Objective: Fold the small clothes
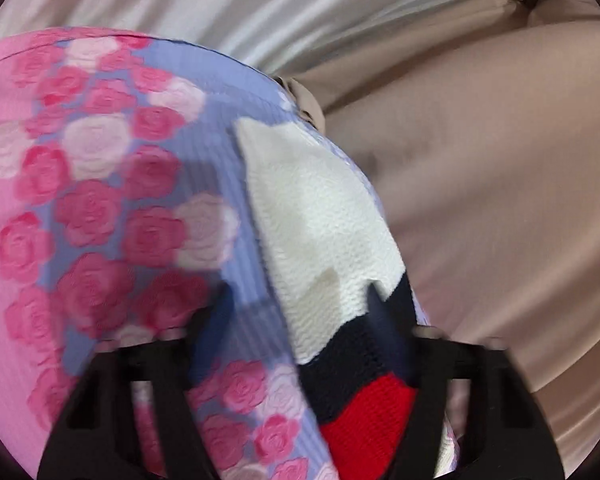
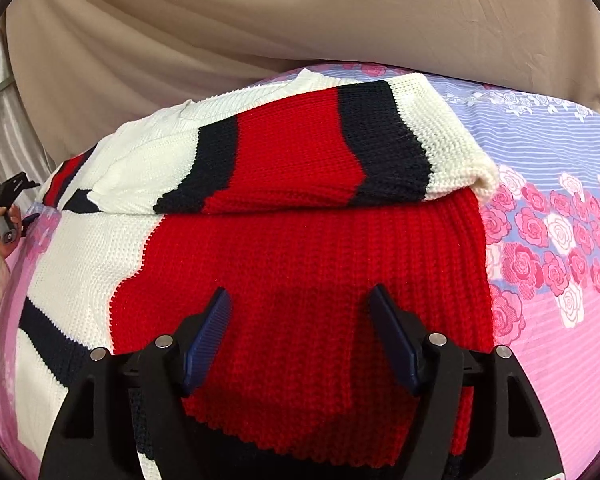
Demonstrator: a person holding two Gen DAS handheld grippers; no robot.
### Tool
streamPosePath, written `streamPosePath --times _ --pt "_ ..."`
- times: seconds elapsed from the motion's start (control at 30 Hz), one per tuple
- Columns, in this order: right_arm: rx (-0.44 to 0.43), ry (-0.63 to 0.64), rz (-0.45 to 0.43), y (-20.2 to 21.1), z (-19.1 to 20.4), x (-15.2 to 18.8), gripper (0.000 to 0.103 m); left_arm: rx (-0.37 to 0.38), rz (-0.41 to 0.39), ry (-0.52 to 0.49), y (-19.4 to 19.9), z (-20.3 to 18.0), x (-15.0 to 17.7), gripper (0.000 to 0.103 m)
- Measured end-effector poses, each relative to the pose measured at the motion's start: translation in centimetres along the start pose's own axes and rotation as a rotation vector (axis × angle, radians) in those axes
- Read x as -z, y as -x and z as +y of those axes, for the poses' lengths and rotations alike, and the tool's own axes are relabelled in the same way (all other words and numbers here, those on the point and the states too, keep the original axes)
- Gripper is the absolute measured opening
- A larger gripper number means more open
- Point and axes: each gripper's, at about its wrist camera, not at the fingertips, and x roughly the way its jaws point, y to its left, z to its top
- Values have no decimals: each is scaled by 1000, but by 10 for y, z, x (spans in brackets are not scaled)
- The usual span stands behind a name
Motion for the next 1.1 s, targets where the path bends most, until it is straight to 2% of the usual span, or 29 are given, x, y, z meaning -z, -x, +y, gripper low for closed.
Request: streamPosePath --times 0.03,0.07,0.1,0.2,0.23,0.33,0.37,0.43,0.5,0.53,0.57,0.6,0.63,0.7,0.77,0.83,0.87,0.9,0.97,1.03,1.1 --pt "1 -3 -1 0 0 0 70 13 26 -6 -3 -3 -1 11" --pt "2 -6 -2 0 -1 0 70 14 33 -24 -3 -10 2 8" --pt "1 -7 -2 0 -1 0 70 20 3 -58 2 -19 11 7" --pt "-1 -7 -2 -1 0 -1 70 41 -75 -304 34 -82 45 7" --pt "-1 -6 -1 -2 1 -2 72 66 -84 -386 47 -106 63 7" --pt "5 6 1 -4 5 -2 74 240 -32 -601 88 -179 139 7" --pt "9 8 1 -4 5 -2 74 310 4 -687 100 -203 174 7" --pt "7 6 -2 -4 5 -3 74 398 83 -812 113 -235 239 7" --pt "-7 -8 -6 -3 2 -3 74 470 221 -879 109 -250 311 9" --pt "-17 -19 -8 -3 0 -3 74 480 312 -904 99 -251 352 11" --pt "-23 -27 -10 -3 -1 -3 74 476 380 -909 88 -247 383 14" --pt "-31 -35 -11 -3 -3 -3 74 455 449 -915 79 -239 412 26" --pt "-38 -42 -13 -3 -5 -3 74 406 535 -931 62 -229 444 29" --pt "-51 -54 -19 -2 -7 -3 74 344 608 -914 52 -206 475 27" --pt "-69 -74 -30 0 -11 -3 74 343 634 -863 45 -188 475 29" --pt "-54 -93 -40 3 -13 -4 74 342 628 -801 50 -174 460 45" --pt "-51 -86 -45 5 -11 -6 74 335 605 -757 54 -166 445 56" --pt "-55 -64 -60 8 -6 -8 74 333 563 -708 62 -158 426 62" --pt "-65 35 -75 13 19 -17 74 320 471 -659 80 -144 393 68" --pt "-64 175 -71 11 57 -27 75 269 378 -627 84 -132 361 70" --pt "-47 333 -63 0 101 -37 75 214 348 -574 75 -124 339 69"
